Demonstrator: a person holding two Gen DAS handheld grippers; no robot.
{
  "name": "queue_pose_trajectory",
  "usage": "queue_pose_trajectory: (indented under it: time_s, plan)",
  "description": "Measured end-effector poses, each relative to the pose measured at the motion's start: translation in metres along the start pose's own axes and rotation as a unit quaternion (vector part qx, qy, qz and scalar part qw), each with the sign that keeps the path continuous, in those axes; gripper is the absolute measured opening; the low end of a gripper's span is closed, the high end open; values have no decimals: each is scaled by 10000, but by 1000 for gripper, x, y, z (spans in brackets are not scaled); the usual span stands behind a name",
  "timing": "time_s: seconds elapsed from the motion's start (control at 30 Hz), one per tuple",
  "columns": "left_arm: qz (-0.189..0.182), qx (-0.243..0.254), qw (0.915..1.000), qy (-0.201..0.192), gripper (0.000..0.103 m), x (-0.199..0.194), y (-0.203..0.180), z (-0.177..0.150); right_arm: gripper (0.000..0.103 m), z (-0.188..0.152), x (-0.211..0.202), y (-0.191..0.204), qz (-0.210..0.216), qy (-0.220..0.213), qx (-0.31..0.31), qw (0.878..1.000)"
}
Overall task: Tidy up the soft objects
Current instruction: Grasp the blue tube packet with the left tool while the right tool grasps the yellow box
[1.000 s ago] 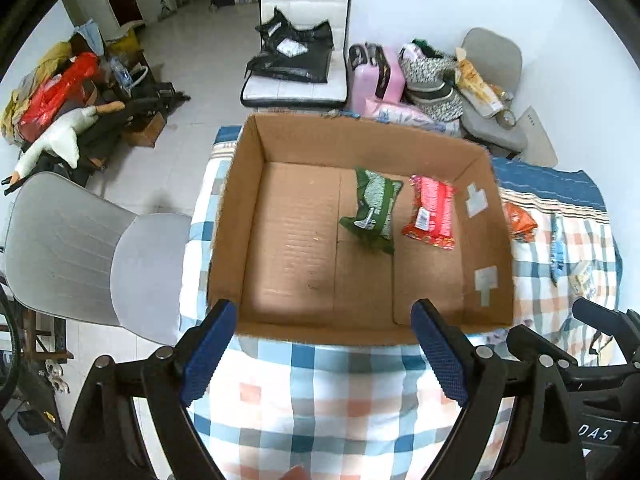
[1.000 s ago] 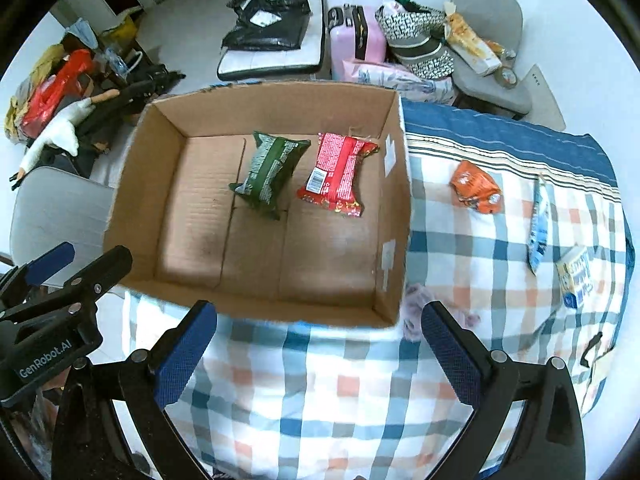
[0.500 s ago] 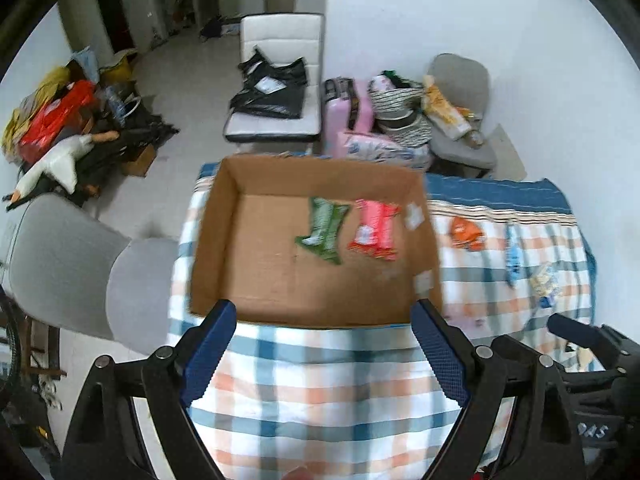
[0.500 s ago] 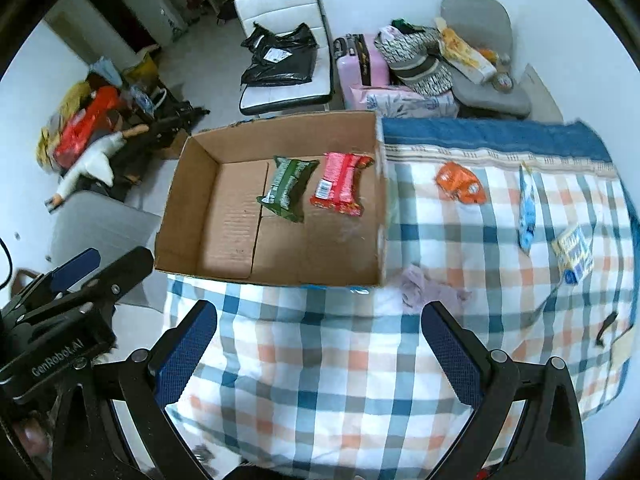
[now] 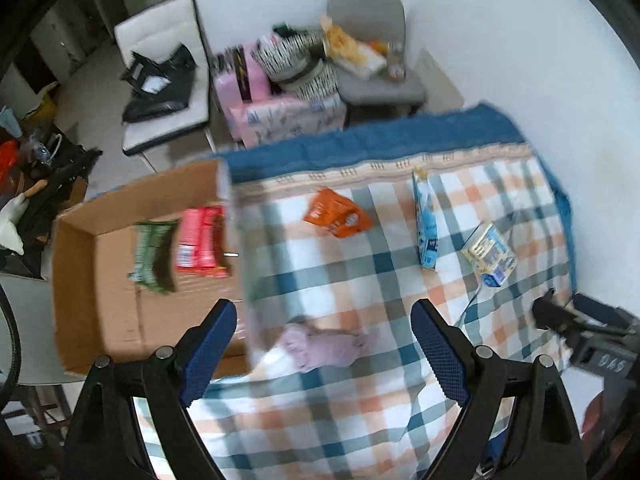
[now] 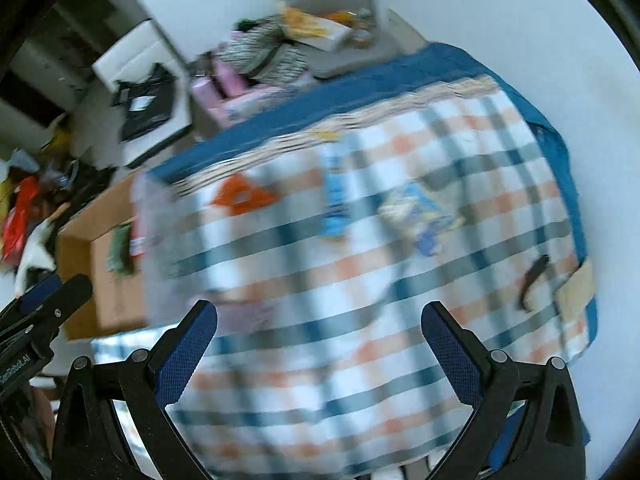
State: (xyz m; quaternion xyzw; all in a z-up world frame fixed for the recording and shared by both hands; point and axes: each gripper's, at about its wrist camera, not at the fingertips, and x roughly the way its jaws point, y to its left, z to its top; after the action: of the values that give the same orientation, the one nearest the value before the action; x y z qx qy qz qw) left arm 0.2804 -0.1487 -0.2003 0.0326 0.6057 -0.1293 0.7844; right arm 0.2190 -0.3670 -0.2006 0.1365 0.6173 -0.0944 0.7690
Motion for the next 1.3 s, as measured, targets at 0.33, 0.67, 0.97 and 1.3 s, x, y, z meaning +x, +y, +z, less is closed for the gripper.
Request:
queue_pose_trajectory:
  time_s: [0.33, 0.67, 0.97, 1.3]
  plan:
    - [-42, -257, 9933, 1124, 89, 120, -54, 25, 103, 72, 142, -89, -391, 997, -400, 9934]
    - [81, -119, 9887, 1493, 89, 174, -90, 46, 80, 78, 216, -80, -1016, 1557, -1336, 9734]
    - [-178, -216, 9883, 1498, 89, 215, -115, 86, 78, 90, 208, -162, 417, 1484, 1483, 9769]
    - [62, 192, 9836, 1790, 79, 262, -141, 98, 78, 95, 218, -158, 328, 1647, 1556, 9734]
